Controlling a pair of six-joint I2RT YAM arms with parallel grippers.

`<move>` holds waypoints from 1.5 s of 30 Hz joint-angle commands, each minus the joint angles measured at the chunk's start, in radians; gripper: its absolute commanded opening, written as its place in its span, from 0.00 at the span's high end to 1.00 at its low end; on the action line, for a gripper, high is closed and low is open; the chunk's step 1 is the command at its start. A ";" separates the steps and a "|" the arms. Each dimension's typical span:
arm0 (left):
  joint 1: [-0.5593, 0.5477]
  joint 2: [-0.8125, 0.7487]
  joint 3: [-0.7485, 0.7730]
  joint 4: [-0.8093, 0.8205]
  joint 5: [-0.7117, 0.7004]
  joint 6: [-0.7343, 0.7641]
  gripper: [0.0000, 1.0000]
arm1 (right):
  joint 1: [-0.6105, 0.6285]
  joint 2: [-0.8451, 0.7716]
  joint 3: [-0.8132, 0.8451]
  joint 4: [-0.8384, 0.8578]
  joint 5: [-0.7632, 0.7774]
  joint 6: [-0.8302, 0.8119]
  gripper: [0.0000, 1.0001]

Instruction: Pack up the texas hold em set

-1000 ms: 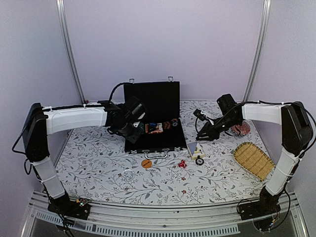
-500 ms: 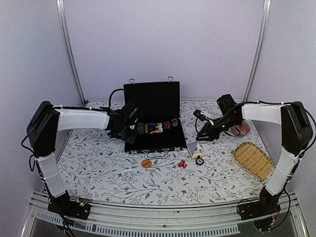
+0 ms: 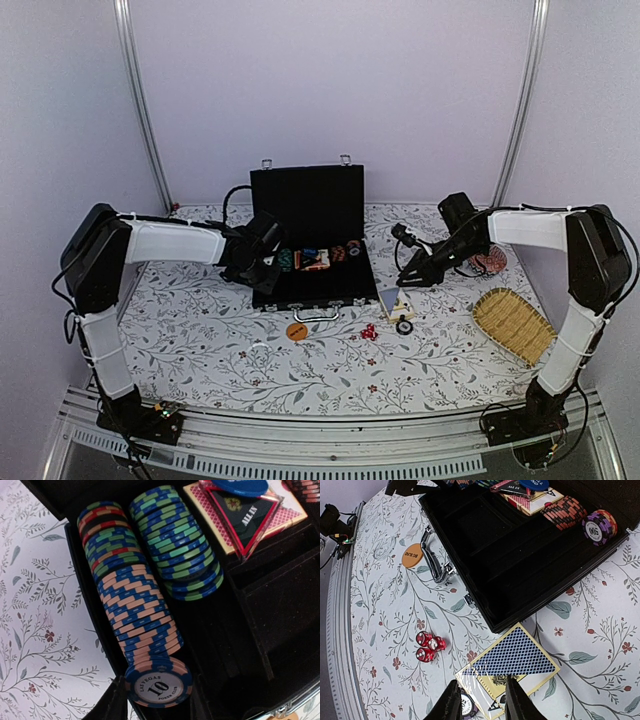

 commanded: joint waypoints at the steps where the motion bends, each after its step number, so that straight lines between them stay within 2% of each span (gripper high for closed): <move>1: 0.024 0.018 -0.006 0.023 0.006 -0.003 0.64 | 0.002 0.023 0.015 -0.008 -0.017 -0.001 0.68; 18: 0.036 0.042 0.013 0.008 -0.012 0.016 0.46 | 0.002 0.026 0.017 -0.011 -0.018 -0.002 0.68; 30: 0.047 0.024 0.029 -0.058 0.009 0.071 0.41 | 0.002 0.026 0.018 -0.014 -0.018 -0.002 0.68; 45: 0.106 0.056 0.050 -0.041 0.104 0.131 0.40 | 0.003 0.028 0.021 -0.017 -0.020 -0.003 0.68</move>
